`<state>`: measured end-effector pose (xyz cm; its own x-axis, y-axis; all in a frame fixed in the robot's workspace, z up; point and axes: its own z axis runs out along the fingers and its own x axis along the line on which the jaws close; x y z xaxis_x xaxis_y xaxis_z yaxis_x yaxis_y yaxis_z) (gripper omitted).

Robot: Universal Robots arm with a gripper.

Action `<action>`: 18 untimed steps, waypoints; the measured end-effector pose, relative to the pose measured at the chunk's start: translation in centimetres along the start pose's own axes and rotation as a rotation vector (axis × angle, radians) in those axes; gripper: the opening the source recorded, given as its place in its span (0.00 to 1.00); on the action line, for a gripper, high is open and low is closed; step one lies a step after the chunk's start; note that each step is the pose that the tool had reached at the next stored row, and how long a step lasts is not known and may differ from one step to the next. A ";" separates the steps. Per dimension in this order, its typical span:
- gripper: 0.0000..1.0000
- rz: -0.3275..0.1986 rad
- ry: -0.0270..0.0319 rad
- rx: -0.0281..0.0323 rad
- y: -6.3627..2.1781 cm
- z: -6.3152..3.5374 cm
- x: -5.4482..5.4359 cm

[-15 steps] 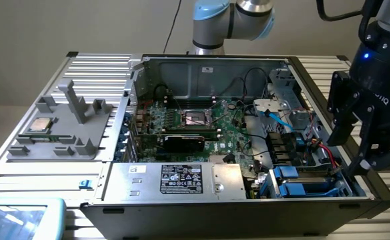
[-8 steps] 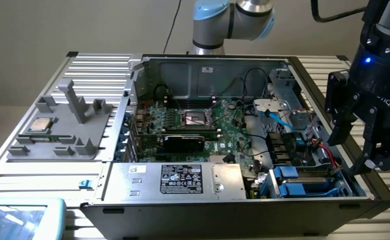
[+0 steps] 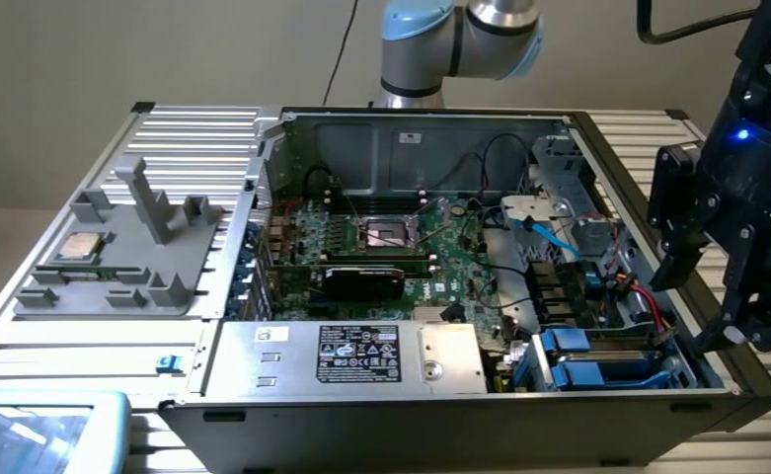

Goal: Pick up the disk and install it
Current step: 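Insert the first disk wire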

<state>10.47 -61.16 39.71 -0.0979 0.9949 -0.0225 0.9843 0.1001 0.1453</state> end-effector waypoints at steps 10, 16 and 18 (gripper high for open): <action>0.56 0.022 0.1469 -0.0146 -0.23 0.29 -1.9; 0.56 0.037 0.2469 -0.0242 -0.35 0.42 -2.9; 0.56 0.038 0.2530 -0.0248 -0.36 0.43 -3.0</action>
<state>10.47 -64.19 39.30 -0.0979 0.9680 0.2312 0.9844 0.0600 0.1657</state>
